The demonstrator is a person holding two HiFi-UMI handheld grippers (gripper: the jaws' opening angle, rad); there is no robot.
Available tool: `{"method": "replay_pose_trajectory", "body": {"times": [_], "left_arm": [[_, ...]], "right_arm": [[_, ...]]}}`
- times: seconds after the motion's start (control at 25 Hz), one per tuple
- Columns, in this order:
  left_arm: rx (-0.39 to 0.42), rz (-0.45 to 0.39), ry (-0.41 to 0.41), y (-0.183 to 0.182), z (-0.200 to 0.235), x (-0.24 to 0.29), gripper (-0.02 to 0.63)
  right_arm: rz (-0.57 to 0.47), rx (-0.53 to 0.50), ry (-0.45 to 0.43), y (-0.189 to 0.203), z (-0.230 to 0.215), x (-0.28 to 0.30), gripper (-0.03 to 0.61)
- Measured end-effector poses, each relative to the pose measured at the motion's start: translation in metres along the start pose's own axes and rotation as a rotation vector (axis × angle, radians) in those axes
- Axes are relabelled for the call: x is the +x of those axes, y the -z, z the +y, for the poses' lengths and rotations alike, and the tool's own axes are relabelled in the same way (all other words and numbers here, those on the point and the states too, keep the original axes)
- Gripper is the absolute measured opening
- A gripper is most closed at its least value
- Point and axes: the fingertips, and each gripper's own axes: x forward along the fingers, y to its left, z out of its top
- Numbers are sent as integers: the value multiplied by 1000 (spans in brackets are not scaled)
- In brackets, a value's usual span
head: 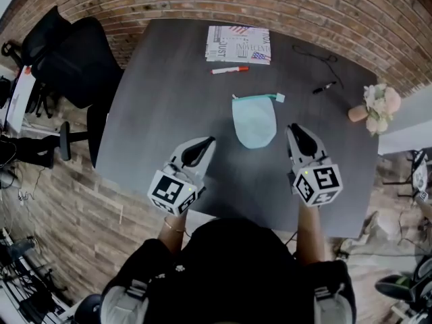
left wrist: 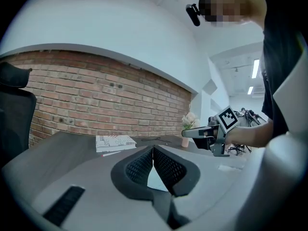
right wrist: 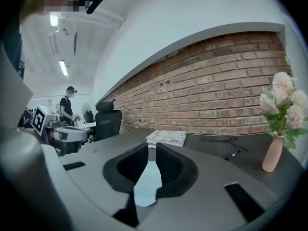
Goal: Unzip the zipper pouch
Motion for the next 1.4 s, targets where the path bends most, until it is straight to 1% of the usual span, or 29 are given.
{"method": "replay_pose_trajectory", "body": {"times": [0.24, 0.44, 0.64, 0.8, 0.92, 1.04, 1.12, 1.4], "left_arm": [[-22, 42, 33, 13, 17, 23, 5], [-38, 70, 67, 26, 28, 41, 5], [-54, 101, 107, 36, 34, 55, 5], [-67, 128, 124, 41, 41, 65, 5], [-72, 134, 136, 46, 48, 73, 5], [-51, 135, 143, 47, 54, 79, 5], [-48, 137, 143, 48, 58, 79, 5], [-63, 150, 150, 39, 70, 67, 5]], "right_arm": [[62, 15, 3, 17, -11, 34, 64], [162, 70, -13, 45, -22, 69, 98], [244, 109, -18, 70, -32, 100, 103], [308, 119, -5, 92, -45, 121, 104], [338, 136, -1, 104, -50, 129, 104], [374, 139, -2, 116, -52, 135, 110], [405, 139, 12, 127, -54, 136, 124], [493, 132, 66, 147, -54, 135, 126]]}}
